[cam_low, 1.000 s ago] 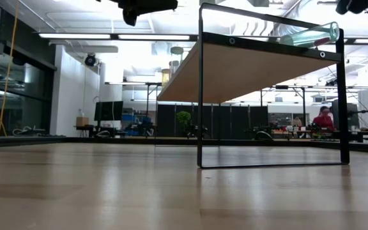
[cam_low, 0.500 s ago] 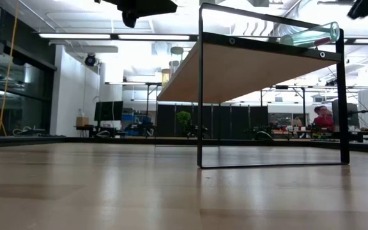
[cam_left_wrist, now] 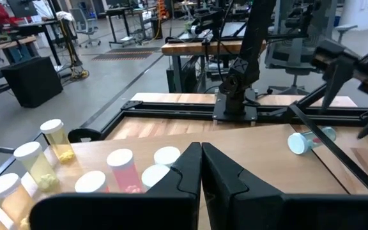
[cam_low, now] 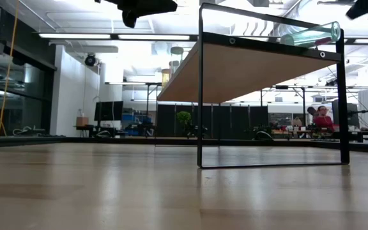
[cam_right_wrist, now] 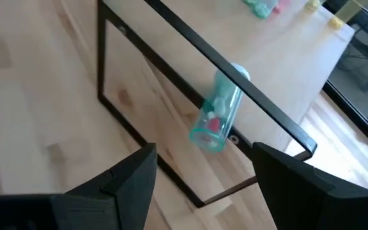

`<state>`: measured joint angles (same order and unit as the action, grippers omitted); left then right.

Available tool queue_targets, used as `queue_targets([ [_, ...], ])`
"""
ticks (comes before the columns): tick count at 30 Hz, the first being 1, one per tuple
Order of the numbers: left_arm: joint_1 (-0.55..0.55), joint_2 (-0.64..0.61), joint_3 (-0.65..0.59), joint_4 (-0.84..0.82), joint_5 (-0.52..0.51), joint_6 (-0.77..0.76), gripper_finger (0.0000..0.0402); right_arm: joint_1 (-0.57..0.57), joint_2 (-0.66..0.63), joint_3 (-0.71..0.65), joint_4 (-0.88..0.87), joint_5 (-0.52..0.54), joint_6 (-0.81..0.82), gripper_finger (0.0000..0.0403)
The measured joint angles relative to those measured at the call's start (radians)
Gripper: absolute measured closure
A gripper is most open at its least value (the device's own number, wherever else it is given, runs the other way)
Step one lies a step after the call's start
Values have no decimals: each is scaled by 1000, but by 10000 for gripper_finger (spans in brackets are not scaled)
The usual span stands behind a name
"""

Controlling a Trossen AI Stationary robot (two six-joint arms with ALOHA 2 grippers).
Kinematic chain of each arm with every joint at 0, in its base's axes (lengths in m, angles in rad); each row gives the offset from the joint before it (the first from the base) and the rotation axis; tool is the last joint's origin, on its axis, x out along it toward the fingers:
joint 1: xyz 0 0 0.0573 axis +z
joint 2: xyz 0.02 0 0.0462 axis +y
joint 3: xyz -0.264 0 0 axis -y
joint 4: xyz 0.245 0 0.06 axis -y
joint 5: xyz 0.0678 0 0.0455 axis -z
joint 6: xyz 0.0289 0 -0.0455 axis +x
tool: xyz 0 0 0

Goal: Pick and place medicine bottles onto shelf by color
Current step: Put the blue pill bottle on the shelf aligned with the other blue pill bottles

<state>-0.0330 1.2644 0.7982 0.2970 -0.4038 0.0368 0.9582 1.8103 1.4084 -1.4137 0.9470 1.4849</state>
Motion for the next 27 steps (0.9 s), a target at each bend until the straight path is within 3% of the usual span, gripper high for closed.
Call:
queue_targets([
  [20,0,0,0,-1,0,0,401,-82,0,-17,68,18,-27,155],
  [27,0,0,0,-2,0,0,402,-86,1,-17,88,-72,-103,155],
])
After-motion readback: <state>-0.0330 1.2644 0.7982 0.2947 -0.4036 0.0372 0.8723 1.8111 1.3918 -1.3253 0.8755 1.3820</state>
